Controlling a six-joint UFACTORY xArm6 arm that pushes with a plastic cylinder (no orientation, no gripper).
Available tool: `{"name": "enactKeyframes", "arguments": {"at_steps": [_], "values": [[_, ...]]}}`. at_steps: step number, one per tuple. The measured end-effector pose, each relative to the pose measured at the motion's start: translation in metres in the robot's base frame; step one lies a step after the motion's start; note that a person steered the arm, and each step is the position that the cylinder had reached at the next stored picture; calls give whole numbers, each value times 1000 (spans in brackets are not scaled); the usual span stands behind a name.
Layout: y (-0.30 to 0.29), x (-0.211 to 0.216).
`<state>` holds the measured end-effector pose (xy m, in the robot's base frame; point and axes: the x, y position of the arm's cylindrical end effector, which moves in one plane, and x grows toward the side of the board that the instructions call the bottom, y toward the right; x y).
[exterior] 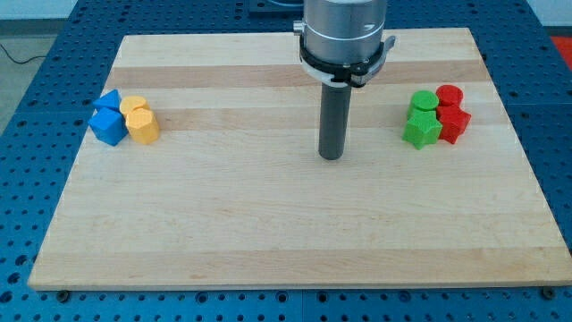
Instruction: Slide green star and red star towards left
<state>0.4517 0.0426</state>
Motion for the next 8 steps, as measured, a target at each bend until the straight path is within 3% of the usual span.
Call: {"name": "enactKeyframes", "arguments": {"at_steps": [2,3,4,6,7,8], "values": [[4,8],[54,44],[132,49],[271,-23],[278,-57],[246,-59]]}}
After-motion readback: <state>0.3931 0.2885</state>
